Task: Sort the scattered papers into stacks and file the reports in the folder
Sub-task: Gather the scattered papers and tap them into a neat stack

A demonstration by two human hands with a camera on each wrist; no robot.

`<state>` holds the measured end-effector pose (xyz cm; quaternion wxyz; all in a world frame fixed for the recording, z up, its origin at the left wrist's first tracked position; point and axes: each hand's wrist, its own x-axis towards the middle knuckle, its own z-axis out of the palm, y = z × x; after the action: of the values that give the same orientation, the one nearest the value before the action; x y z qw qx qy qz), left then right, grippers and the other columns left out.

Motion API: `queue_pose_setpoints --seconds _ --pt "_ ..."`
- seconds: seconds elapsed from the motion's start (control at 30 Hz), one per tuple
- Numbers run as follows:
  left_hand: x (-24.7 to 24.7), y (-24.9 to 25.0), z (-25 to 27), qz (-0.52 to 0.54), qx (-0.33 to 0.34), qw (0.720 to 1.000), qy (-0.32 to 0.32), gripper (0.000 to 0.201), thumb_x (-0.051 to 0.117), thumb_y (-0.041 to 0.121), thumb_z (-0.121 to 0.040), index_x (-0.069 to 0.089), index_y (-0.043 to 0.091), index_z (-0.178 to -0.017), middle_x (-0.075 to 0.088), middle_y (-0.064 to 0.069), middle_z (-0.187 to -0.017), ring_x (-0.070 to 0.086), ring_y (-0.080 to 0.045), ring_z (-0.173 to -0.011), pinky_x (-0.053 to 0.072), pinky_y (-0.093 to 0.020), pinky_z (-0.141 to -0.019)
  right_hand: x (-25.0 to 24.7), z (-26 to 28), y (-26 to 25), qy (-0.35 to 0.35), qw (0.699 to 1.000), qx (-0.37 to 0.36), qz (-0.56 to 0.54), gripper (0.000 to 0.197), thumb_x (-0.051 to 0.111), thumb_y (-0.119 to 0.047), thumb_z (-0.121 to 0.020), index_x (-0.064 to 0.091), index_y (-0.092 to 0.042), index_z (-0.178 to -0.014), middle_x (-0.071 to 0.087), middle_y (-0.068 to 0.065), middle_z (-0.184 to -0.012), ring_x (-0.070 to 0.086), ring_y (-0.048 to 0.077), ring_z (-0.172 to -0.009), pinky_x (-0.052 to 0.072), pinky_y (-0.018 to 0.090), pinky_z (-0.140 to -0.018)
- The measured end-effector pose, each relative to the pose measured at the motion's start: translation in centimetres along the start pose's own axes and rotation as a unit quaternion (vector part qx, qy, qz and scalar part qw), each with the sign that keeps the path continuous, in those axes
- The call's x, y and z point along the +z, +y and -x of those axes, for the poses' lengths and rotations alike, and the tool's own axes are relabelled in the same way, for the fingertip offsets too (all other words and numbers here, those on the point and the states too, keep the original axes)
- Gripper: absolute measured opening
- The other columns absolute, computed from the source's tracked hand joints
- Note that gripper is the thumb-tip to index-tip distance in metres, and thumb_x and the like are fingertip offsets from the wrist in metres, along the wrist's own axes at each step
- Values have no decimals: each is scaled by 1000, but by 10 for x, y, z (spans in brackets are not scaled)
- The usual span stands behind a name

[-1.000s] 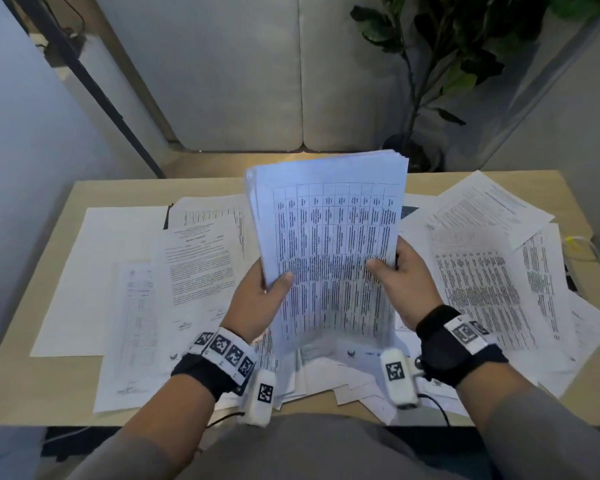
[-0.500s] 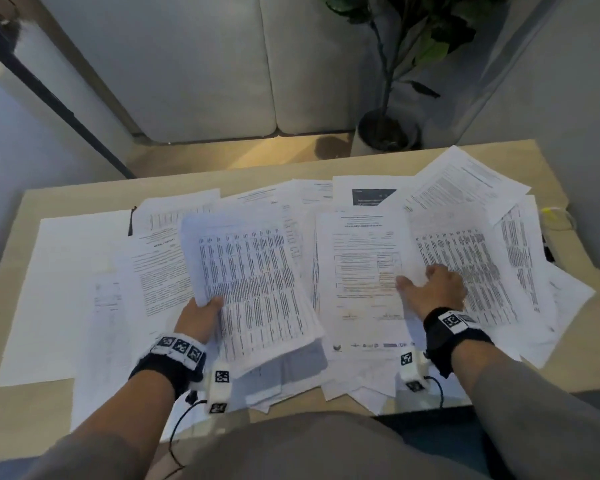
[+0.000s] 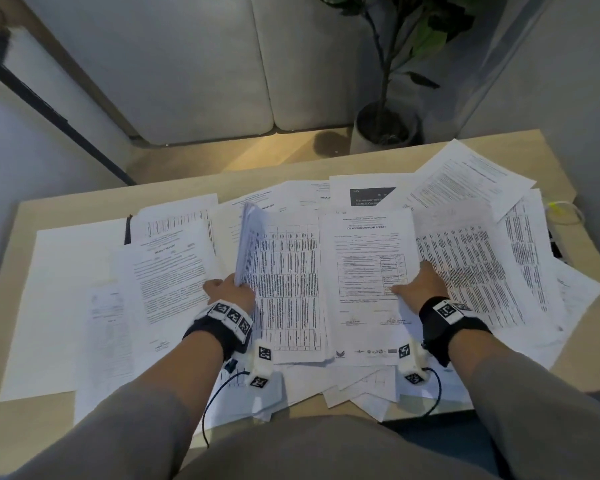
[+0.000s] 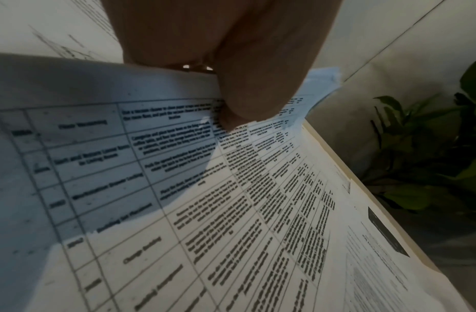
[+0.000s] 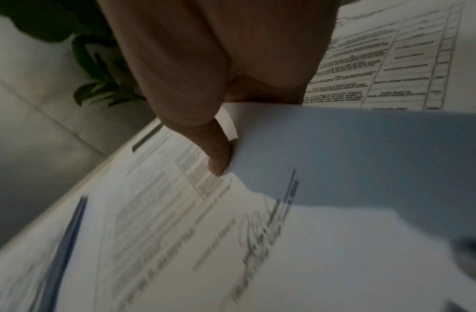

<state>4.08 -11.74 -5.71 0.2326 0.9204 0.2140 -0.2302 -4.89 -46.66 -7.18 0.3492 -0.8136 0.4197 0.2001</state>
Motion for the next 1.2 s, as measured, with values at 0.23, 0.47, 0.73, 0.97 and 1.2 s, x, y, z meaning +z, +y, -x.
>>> queue_pose_setpoints --seconds 0.23,0.47,0.73,0.97,1.2 --pt "-10 -3 -4 64 -4 998 -27 22 48 11 -99 46 11 -77 47 -7 -71 43 -19 -59 35 -25 -53 -78 -16 18 4 999 -36 -26 35 67 -21 -99 64 -5 -130 68 17 -127 64 37 -117 49 39 -98" --pt "-24 -11 4 136 25 989 -50 54 60 15 -101 38 19 -150 58 -18 -127 59 -19 -71 52 -28 -59 -138 -70 68 89 982 17 167 54 73 -46 -90 69 -1 -120 66 26 -119 62 42 -110 50 45 -93" --pt "-67 -49 11 114 7 991 -64 42 61 30 -102 56 11 -139 65 -10 -120 59 -31 -111 46 -45 -100 -132 -85 84 78 985 -9 152 67 83 -24 -87 51 1 -141 47 30 -147 53 49 -126 48 49 -103" --pt "-84 -66 19 126 1 992 -22 38 59 30 -103 55 17 -139 63 -9 -127 58 -34 -118 44 -47 -103 -163 -80 91 127 987 -36 94 72 77 -14 -91 39 -7 -152 59 31 -138 59 47 -121 48 50 -98" --pt "-71 -86 27 94 -14 994 -57 30 57 33 -104 57 15 -128 67 -12 -109 60 -29 -91 50 -45 -90 -166 -70 116 114 985 -55 115 35 64 -15 -98 64 -4 -131 66 27 -128 61 42 -105 44 41 -86"
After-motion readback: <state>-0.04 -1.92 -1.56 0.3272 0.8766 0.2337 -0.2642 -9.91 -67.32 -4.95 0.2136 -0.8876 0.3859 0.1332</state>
